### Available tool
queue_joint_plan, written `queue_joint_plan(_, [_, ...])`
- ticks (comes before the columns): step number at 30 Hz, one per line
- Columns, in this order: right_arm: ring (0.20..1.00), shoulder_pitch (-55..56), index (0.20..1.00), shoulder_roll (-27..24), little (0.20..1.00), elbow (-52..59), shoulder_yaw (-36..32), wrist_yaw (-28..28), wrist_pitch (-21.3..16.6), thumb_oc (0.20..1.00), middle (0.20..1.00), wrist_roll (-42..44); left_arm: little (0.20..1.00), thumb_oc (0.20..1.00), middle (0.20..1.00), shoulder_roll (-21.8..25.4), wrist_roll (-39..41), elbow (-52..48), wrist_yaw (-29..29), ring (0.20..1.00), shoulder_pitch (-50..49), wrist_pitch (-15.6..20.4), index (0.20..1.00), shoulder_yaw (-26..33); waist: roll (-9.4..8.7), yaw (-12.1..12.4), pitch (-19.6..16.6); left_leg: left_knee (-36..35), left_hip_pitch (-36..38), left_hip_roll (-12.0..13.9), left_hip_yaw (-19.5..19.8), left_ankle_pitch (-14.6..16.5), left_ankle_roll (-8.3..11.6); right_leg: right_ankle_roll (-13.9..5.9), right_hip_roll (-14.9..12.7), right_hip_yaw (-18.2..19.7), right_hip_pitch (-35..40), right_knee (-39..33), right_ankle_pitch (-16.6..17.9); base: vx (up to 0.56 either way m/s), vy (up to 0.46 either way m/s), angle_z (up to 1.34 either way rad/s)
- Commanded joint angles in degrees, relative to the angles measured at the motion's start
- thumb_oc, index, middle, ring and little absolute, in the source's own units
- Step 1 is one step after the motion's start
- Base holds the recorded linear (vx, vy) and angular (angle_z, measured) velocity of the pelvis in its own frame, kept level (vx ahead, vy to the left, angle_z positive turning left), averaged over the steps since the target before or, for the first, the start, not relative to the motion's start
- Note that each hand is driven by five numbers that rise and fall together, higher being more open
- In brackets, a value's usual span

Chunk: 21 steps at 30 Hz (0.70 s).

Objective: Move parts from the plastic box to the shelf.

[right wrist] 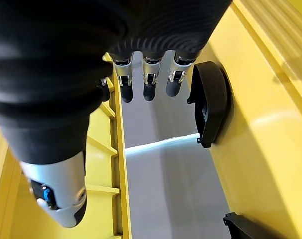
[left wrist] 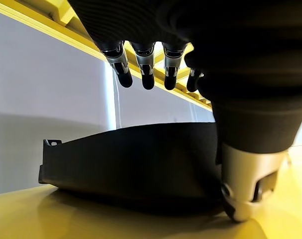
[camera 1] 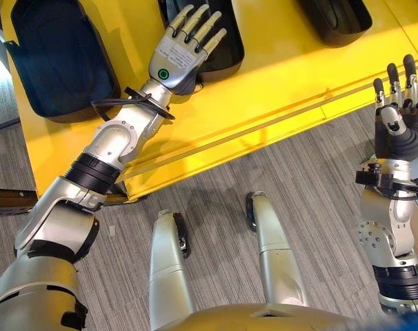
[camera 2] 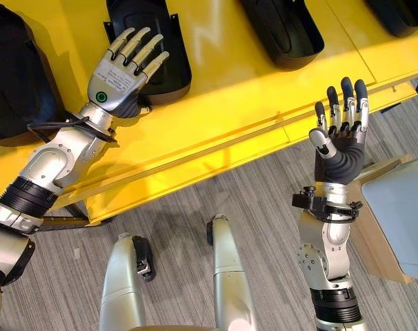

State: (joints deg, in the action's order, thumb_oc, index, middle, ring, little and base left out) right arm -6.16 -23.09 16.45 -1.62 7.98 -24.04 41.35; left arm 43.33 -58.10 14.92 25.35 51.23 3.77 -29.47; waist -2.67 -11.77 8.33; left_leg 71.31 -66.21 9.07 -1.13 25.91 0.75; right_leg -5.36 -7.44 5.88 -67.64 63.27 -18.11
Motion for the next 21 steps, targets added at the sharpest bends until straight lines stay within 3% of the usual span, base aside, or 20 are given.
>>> queue_joint_plan(1, [1.000, -1.1, 1.000, -2.2, 1.000, 4.5, -3.0, 0.1, -3.1, 1.000, 1.000, -0.7, 1.000, 1.000, 1.000, 1.0, -0.9, 3.7, 0.4, 1.000, 6.5, -2.0, 1.000, -0.6, 1.62, -0.7, 1.4, -5.6, 0.1, -1.1, 2.9, -3.5, 0.72, 2.45, -1.2, -1.1, 1.5, 2.8, -4.8, 0.00, 0.000, 0.00])
queue_joint_plan(15, [1.000, -0.4, 1.000, -2.3, 1.000, 4.6, -3.2, -0.5, -2.6, 1.000, 1.000, -0.4, 1.000, 1.000, 1.000, 1.2, -0.1, 3.1, 0.1, 1.000, 7.8, -2.0, 1.000, 0.4, 1.73, -0.9, 1.3, -5.7, 0.3, -1.0, 2.8, -3.5, 0.80, 2.51, -1.1, -1.0, 1.3, 2.9, -4.6, 0.00, 0.000, 0.00])
queue_joint_plan(21, [1.000, -0.6, 1.000, -2.3, 1.000, 4.5, -2.8, -0.5, -2.5, 1.000, 1.000, -0.3, 1.000, 1.000, 1.000, -0.9, 0.3, 3.3, 0.1, 1.000, 8.9, -1.8, 1.000, -0.3, 1.76, -1.1, 1.2, -5.6, 0.2, -0.9, 2.7, -3.5, 0.73, 2.54, -0.9, -1.0, 1.1, 3.1, -4.6, 0.00, -0.003, -0.01])
